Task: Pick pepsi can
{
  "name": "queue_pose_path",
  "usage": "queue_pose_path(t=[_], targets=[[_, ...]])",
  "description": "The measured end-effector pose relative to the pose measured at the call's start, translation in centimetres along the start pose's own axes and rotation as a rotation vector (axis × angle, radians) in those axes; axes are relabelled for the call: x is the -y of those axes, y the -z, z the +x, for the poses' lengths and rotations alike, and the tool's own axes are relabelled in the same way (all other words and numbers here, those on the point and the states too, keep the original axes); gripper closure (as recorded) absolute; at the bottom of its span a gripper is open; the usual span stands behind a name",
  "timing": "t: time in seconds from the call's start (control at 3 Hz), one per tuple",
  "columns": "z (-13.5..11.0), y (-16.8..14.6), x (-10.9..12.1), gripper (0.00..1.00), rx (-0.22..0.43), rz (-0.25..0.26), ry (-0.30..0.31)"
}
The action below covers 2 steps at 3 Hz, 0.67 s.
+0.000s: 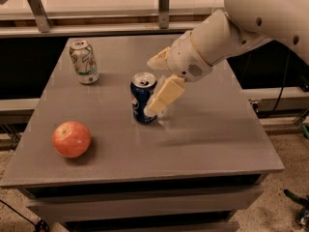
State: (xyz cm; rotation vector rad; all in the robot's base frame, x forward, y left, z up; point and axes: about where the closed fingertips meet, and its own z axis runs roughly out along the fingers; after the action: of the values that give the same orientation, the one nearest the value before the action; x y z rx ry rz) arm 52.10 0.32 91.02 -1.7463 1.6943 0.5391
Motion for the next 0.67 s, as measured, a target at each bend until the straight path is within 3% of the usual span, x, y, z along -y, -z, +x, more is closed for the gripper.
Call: queue_pose_path(t=[0.67], targets=[[-1.4,-2.2,1.1,0.64,0.07,-0.021,-0.071]])
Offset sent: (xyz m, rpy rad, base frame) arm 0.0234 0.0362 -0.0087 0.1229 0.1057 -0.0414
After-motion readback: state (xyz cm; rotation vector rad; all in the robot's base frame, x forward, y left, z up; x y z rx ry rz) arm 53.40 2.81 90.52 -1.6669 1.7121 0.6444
